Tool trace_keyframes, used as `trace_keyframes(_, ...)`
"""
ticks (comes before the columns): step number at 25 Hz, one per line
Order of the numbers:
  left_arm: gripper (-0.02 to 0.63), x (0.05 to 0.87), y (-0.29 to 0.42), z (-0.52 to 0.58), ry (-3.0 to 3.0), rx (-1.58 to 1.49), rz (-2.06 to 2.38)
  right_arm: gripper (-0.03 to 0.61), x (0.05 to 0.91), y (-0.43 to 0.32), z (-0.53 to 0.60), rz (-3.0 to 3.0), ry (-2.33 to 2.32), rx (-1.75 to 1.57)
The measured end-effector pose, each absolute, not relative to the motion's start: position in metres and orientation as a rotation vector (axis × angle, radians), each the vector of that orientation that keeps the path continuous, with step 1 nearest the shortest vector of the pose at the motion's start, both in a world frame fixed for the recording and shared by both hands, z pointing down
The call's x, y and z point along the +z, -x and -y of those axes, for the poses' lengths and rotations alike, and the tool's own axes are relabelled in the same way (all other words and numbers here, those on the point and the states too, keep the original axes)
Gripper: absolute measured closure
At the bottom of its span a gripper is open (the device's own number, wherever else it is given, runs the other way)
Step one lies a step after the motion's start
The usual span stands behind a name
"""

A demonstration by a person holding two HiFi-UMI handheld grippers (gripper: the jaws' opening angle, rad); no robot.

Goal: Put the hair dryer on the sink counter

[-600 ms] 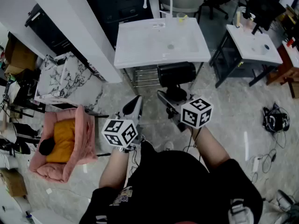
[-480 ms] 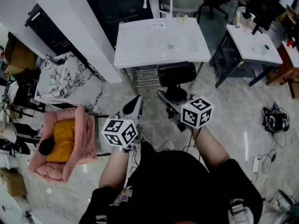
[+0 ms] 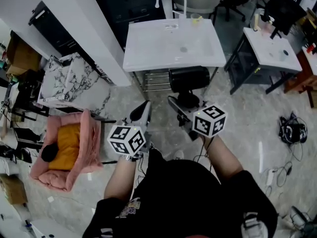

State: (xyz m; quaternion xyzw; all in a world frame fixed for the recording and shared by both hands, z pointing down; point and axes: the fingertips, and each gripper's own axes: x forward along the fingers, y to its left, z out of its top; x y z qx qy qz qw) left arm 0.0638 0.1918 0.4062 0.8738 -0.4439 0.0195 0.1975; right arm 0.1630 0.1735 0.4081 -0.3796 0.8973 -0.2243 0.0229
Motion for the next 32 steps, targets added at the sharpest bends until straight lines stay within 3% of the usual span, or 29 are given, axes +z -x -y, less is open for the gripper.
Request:
trace_keyframes(14, 0.611, 0.412, -0.042, -0.144, -2.435, 0.057, 1.224, 0.347, 0.42, -0.149, -0.124, -2.747, 1.211, -0.77)
trace_keyframes(32, 0.611, 0.42, 0.094, 0.017, -2.475, 0.079, 1.052, 0.347, 0.431, -0.024, 0.037, -2.631, 1.396, -0.841)
